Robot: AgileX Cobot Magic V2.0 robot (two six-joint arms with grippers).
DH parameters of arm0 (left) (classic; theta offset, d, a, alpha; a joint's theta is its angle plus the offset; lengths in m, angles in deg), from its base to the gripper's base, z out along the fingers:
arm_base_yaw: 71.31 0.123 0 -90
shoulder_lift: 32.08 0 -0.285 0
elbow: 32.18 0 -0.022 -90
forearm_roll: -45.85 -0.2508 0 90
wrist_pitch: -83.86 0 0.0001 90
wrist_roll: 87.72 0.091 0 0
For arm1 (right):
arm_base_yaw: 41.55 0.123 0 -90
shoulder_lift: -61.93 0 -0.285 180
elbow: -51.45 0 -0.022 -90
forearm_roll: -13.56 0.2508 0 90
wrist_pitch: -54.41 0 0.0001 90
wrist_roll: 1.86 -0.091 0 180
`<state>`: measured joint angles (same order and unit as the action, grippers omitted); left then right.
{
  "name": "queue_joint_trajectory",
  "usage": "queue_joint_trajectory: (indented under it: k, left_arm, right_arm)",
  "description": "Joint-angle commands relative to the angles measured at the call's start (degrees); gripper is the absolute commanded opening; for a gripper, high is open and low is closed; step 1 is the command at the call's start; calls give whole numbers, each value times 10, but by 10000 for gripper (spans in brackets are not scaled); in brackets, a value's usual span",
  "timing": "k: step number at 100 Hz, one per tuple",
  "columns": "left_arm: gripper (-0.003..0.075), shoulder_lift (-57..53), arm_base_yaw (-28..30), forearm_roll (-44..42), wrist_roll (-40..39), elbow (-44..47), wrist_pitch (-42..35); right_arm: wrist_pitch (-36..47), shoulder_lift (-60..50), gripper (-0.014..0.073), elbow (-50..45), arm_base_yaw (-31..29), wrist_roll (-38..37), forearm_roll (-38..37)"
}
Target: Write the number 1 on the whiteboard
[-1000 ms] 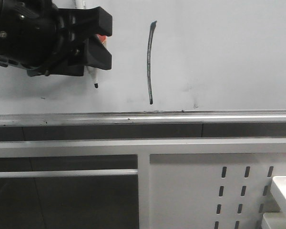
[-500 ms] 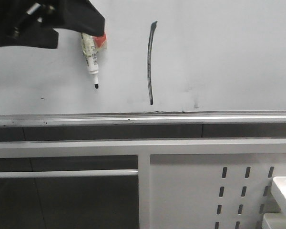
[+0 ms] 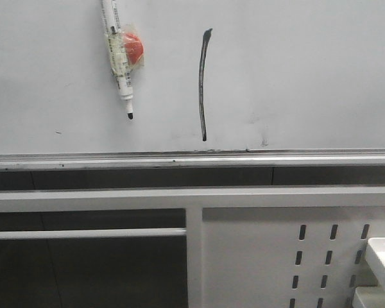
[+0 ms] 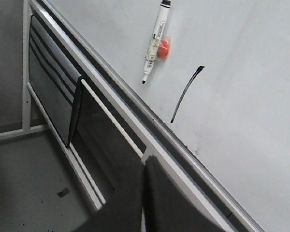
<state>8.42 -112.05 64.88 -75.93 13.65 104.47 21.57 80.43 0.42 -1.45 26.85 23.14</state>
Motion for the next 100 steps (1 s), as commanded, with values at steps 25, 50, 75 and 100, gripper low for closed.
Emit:
queue_joint_trajectory:
  k: [25, 50, 75, 100]
  left_arm:
    - [-20, -39, -2, 8, 0, -13, 26]
    - [-20, -39, -2, 8, 0, -13, 26]
    - [-20, -40, -2, -77, 15, -10, 24]
    - [-20, -47, 4, -72, 14, 50, -96]
  right_arm:
    - [47, 7, -57, 14, -5, 0, 3]
    - [47, 7, -57, 14, -5, 0, 3]
    - [47, 7, -57, 14, -5, 0, 3]
    - [47, 7, -57, 14, -5, 0, 3]
